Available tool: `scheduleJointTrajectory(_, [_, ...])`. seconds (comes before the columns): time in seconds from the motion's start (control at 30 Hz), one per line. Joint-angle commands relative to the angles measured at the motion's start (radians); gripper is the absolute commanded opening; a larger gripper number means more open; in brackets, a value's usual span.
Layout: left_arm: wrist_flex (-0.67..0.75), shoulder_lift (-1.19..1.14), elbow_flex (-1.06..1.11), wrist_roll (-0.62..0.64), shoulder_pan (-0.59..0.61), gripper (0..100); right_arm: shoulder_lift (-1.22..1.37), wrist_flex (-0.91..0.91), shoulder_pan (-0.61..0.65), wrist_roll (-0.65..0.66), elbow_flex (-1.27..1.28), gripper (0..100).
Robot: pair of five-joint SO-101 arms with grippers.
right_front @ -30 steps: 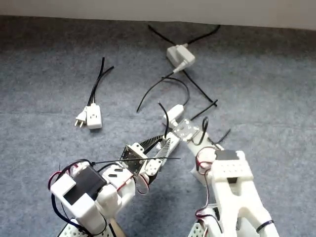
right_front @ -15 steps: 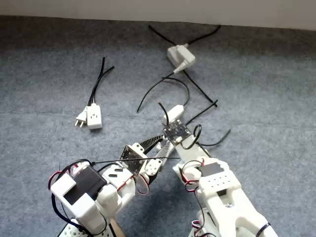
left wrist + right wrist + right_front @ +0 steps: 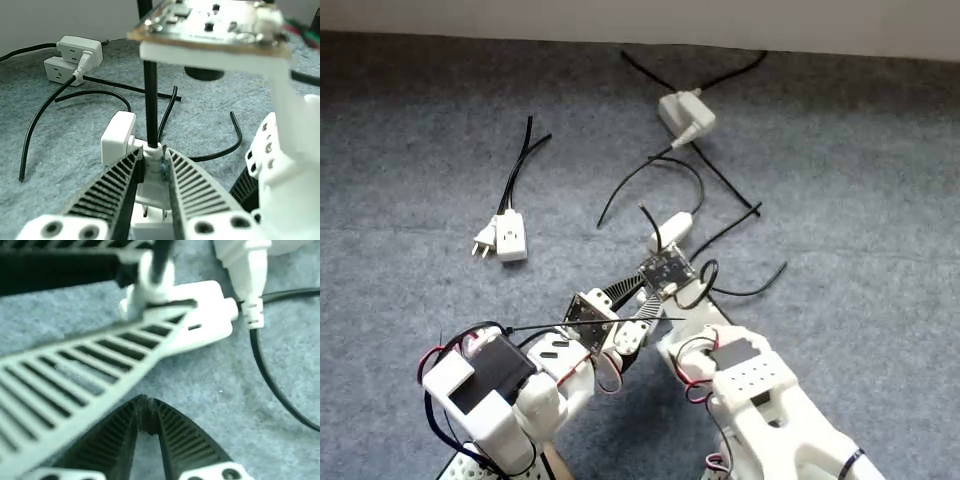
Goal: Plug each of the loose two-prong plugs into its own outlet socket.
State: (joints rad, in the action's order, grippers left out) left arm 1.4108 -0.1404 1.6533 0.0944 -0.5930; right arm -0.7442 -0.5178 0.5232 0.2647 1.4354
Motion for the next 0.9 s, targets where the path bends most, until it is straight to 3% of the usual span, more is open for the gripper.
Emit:
scheduleJointTrajectory(0.0, [-0.021, -0.007, -0.010, 0.006, 0.012, 1, -0.012, 0.008, 0.056, -0.011, 0.005, 0.9])
scheduleJointTrajectory(0.23, [-0.021, -0.007, -0.008, 0.006, 0.008, 1, -0.012, 0.015, 0.071, -0.160, -0.082, 0.9])
scheduleJointTrajectory(0.47, [-0.021, -0.007, -0.004, 0.006, 0.008, 1, -0.007, 0.251, 0.096, -0.164, -0.024, 0.9])
scheduleJointTrajectory(0.87, [-0.023, -0.007, -0.018, 0.011, 0.015, 1, -0.012, 0.265, 0.116, -0.166, 0.104, 1.3])
